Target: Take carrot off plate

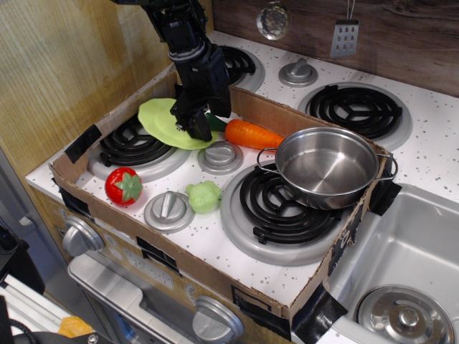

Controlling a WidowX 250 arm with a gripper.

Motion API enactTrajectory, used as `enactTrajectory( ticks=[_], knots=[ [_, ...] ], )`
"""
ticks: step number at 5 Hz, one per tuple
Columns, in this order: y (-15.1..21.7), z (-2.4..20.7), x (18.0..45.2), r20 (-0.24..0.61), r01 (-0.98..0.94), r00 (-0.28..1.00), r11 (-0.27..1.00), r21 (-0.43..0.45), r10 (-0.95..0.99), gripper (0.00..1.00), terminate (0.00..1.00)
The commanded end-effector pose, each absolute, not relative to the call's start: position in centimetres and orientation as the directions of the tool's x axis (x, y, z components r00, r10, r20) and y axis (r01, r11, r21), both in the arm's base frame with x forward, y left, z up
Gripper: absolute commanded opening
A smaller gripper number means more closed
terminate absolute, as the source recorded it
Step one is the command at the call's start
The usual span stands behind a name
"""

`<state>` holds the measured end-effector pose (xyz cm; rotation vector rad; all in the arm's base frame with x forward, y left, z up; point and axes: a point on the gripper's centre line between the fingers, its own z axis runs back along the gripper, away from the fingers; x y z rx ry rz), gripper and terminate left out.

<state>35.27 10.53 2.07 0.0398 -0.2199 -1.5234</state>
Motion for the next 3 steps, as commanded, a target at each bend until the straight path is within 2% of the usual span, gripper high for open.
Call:
enactTrajectory(
  ticks=[1, 3],
  knots=[
    [10.0, 3.5, 35.6, 0.069, 0.993, 0.035, 0.042, 0.109, -0.997, 0.0, 0.0],
    [10.1, 5.9, 35.2, 0.035, 0.995, 0.074, 0.076, 0.057, -0.997, 0.0, 0.0]
  ],
)
